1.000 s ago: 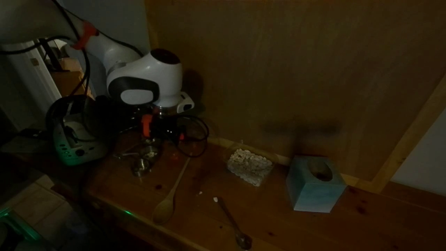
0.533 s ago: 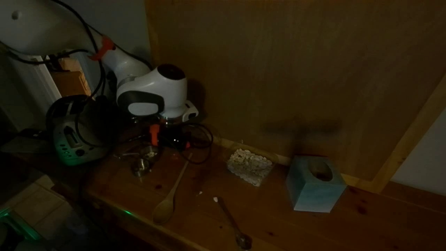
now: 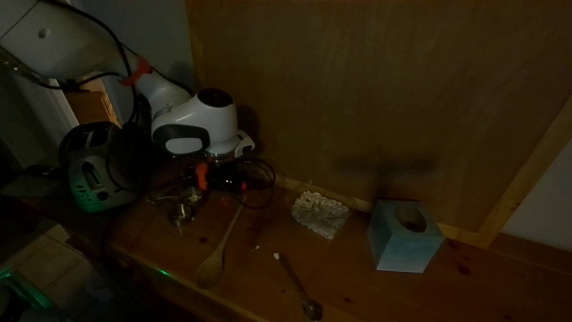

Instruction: Put the orange objects on the silver spoon then use the spoon to place the objects in the small measuring cup.

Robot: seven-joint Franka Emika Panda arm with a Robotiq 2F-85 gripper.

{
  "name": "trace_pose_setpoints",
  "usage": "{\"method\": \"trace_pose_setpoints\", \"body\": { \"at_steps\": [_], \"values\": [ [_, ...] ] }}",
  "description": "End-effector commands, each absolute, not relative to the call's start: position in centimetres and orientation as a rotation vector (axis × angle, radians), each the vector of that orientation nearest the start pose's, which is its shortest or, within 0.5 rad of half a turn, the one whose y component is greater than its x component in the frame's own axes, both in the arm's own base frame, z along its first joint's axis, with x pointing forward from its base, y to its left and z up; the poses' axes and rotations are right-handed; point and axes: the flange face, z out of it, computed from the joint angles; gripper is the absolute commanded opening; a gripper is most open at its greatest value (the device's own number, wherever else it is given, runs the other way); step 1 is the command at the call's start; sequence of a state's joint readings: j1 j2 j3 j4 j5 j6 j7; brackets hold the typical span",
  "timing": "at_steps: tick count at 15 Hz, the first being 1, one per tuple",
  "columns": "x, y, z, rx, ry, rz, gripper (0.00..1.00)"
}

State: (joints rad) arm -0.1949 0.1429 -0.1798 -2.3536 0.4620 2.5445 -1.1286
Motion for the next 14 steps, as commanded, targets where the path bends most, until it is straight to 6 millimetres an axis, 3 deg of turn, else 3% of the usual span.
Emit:
{"method": "trace_pose_setpoints", "body": {
  "at_steps": [1, 3, 5, 6, 8, 12, 14],
  "values": [
    [47.87, -19.6, 26.83, -2.935, -0.567, -0.347, 0.56],
    [47.82, -19.54, 26.6, -2.932, -0.556, -0.343, 0.41],
    [47.83, -19.6, 26.38, -2.935, -0.553, -0.335, 0.68],
    [47.84, -19.64, 26.32, -2.936, -0.552, -0.333, 0.34],
    [47.84, -19.68, 26.18, -2.938, -0.55, -0.33, 0.31],
    [47.89, -19.71, 25.91, -2.94, -0.548, -0.326, 0.04],
    [47.93, -19.66, 26.02, -2.943, -0.553, -0.332, 0.01]
  ]
}}
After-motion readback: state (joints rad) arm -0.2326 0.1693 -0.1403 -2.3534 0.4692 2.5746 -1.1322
